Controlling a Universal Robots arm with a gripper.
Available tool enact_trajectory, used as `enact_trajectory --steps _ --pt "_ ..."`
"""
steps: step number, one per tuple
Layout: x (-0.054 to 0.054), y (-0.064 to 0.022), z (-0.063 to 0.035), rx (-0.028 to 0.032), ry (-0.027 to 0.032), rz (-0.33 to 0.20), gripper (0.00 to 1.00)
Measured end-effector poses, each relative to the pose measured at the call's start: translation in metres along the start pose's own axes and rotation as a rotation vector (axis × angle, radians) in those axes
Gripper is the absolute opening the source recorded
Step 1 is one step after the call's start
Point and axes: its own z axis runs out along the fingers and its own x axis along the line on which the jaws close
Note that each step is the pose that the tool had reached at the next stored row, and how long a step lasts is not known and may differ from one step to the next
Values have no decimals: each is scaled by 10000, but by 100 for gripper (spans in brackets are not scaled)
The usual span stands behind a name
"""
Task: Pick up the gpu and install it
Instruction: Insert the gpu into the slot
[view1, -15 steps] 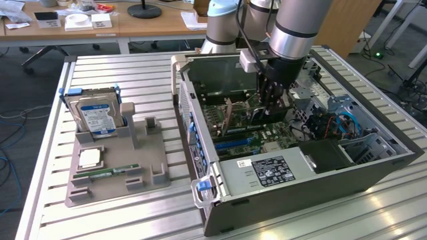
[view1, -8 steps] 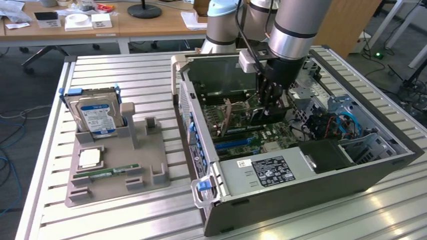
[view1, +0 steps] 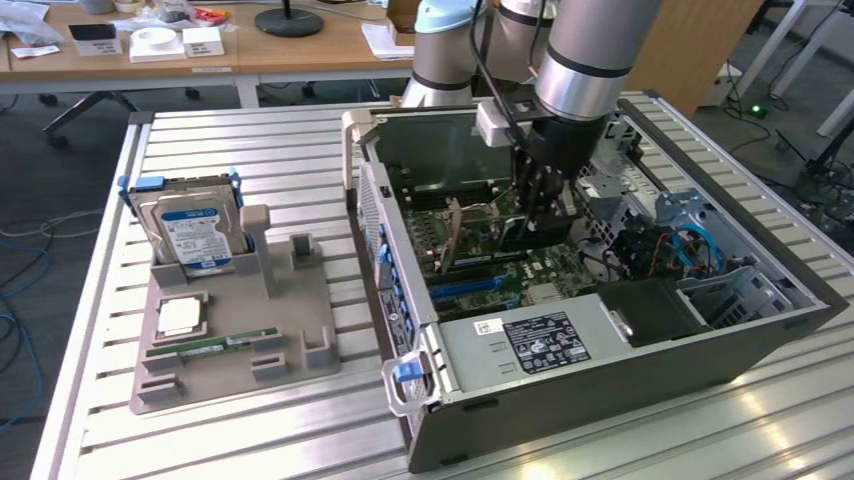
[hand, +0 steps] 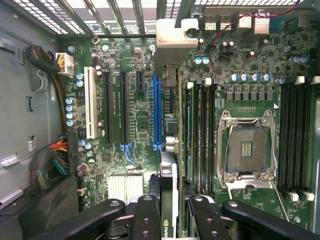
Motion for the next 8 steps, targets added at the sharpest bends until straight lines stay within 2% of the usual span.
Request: enact_trajectory --steps 8 --pt "2 12 45 6 7 0 27"
